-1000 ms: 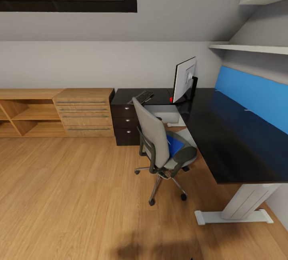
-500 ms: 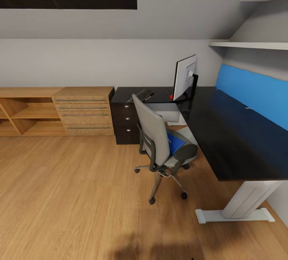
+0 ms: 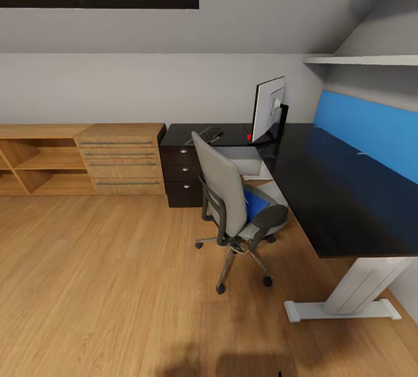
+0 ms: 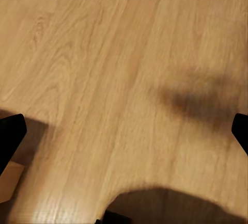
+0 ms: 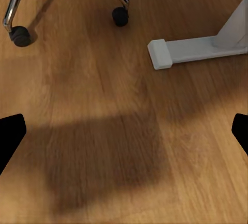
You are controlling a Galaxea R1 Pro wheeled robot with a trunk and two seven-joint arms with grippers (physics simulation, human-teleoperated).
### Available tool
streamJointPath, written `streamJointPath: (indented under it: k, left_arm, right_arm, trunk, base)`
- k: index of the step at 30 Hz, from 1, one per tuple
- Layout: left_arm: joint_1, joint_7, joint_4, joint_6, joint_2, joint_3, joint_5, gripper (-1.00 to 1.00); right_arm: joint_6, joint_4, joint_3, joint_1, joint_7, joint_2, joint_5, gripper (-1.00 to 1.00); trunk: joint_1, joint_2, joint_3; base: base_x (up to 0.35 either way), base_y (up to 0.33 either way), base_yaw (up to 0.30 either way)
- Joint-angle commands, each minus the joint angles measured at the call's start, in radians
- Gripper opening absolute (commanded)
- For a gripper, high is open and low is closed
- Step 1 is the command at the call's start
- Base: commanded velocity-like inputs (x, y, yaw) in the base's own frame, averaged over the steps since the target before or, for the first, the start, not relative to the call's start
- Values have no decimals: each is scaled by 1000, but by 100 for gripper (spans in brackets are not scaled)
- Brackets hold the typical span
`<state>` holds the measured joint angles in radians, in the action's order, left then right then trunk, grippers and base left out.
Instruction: In the bedroom, organize the workspace by keeping the computer under the desk, ensuring the monitor is on the desk, placing the keyboard on the desk next to the monitor, placing the mouse on the desk next to the keyboard, moving the folder from the swivel chair onto the desk next to the mouse, stacking the notebook on top of the folder with the pen on top of the notebook, and positioning the swivel chair next to the desk.
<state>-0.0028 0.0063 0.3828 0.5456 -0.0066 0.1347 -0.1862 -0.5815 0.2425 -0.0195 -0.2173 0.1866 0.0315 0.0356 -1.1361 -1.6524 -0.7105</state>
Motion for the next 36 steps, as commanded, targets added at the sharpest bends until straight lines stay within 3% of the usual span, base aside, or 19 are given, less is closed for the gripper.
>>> streamJointPath:
  k: [1,10,26,28,29,32,35,36]
  left_arm:
    - [0,0,-21,-23,-7,-3,-3,100]
    - [0,3,-44,-38,-37,-4,-2,100]
    - [0,13,-19,-52,-43,-2,-2,100]
    - [0,98,102,-134,-75,-5,4,100]
    - [0,148,191,-232,-88,-6,9,100]
    - [0,184,349,-404,-104,-13,16,100]
    - [0,205,607,-651,-125,-34,19,100]
    - [0,207,643,-684,-127,-36,19,100]
  right_arm:
    - [-9,-2,-3,-1,-1,0,5,100]
    - [-11,-2,-5,-1,0,-13,5,100]
    - [-12,-2,-3,-1,-1,-18,4,100]
    - [-10,8,-4,-2,1,-17,6,100]
    - [-6,12,-5,-8,2,-16,6,100]
    - [-3,15,-5,-42,4,-17,6,100]
    - [8,12,-6,-141,6,-18,6,100]
    - [15,11,-6,-160,7,-18,6,100]
  trunk:
    - [-4,-8,-4]
    - [-38,-71,-32]
    - [-100,-183,-82]
    - [-107,-197,-89]
    - [-111,-204,-92]
    - [-123,-225,-101]
    - [-134,-246,-111]
    - [-138,-253,-114]
  base:
    - [0,0,0]
    - [0,0,0]
    - [0,0,0]
    - [0,0,0]
    - [0,0,0]
    - [0,0,0]
    - [0,0,0]
    - [0,0,0]
